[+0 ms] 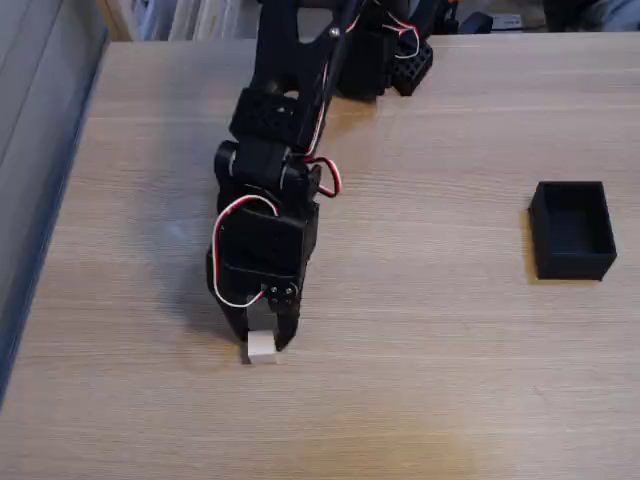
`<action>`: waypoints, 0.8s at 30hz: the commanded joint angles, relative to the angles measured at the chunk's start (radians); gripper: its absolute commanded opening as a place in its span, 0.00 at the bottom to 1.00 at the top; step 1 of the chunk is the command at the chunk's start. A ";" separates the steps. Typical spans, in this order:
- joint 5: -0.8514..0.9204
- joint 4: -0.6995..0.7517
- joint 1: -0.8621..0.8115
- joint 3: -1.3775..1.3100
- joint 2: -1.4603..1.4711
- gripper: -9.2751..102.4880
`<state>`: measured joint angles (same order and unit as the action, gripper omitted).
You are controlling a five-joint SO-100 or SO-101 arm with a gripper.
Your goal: Pick a white block and place it in the black box.
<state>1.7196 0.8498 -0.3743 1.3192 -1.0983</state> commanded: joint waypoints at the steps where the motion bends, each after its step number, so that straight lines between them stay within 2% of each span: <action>1: 0.000 0.006 0.009 -0.037 -0.006 0.19; 6: -0.021 0.003 0.012 -0.037 -0.008 0.09; 14: 0.017 0.008 0.000 -0.023 -0.044 0.09; 24: 0.121 0.034 0.015 0.160 -0.284 0.09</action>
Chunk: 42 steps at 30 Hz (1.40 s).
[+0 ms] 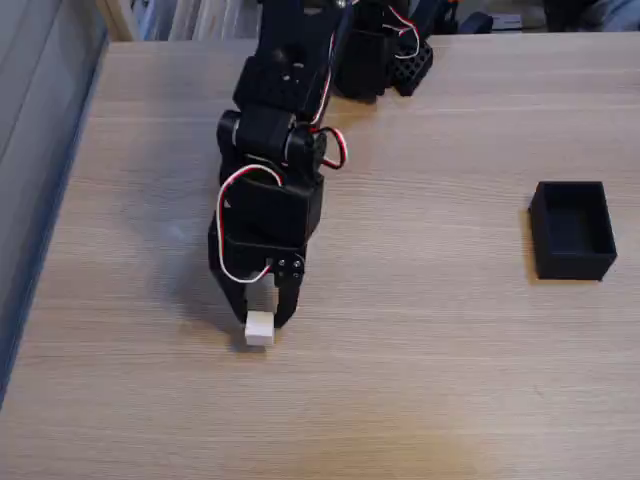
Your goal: Pick a white block and place it in the black box.
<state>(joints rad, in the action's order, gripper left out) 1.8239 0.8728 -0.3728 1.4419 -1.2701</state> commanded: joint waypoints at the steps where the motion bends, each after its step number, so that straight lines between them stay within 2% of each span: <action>1: 0.025 0.020 0.020 0.057 -0.140 0.09; 13: 0.109 0.179 0.178 0.354 -0.586 0.09; 23: -0.091 0.330 0.551 0.442 -0.851 0.08; 31: -0.235 0.357 0.785 0.434 -0.851 0.08; 42: -0.400 0.262 0.946 0.394 -0.672 0.08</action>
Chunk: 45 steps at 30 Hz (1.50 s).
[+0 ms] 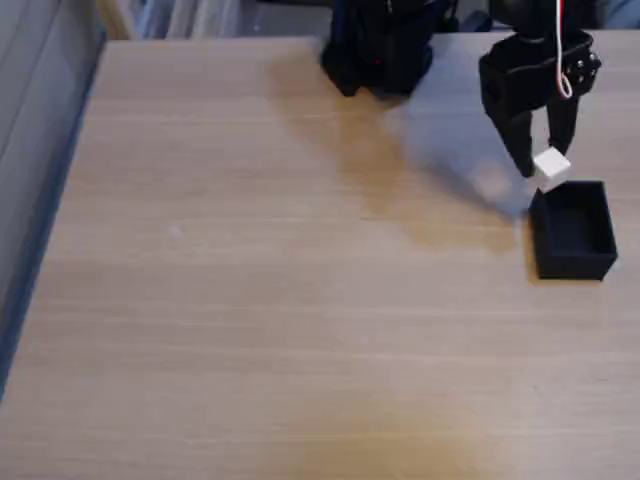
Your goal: Pick a white block and place it in the black box.
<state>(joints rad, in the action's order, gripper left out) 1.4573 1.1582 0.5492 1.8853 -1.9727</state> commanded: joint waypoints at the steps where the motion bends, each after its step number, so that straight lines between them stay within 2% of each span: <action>1: -0.044 -0.025 0.035 -0.064 0.049 0.08; 15: -0.110 -0.021 0.101 -0.291 0.268 0.10; 17: -0.107 -0.026 0.097 -0.293 0.276 0.13; 19: -0.106 -0.026 0.089 -0.284 0.275 0.20; 24: -0.098 -0.026 0.077 -0.272 0.253 0.24; 27: -0.094 -0.026 0.067 -0.264 0.229 0.21; 30: -0.092 -0.018 0.051 -0.230 0.173 0.08; 35: -0.029 -0.012 -0.014 -0.055 -0.025 0.08; 40: 0.112 -0.118 -0.114 0.282 -0.336 0.08; 45: 0.221 -0.124 -0.193 0.588 -0.650 0.08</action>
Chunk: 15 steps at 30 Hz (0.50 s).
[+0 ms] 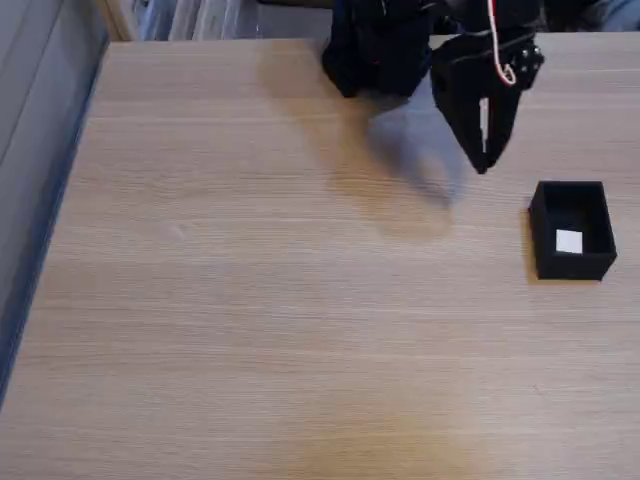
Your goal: Pick a white block and place it in the black box.
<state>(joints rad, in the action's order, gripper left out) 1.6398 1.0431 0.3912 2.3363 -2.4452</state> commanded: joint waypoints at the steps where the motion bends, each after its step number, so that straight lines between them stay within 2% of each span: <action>1: 0.048 0.000 -0.051 0.186 -0.236 0.08; 7: 0.064 0.083 -0.163 0.443 -0.543 0.08; 15: 0.041 0.213 -0.302 0.660 -0.810 0.08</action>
<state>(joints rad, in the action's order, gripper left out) 1.6950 1.2180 0.1181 2.9621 -3.1876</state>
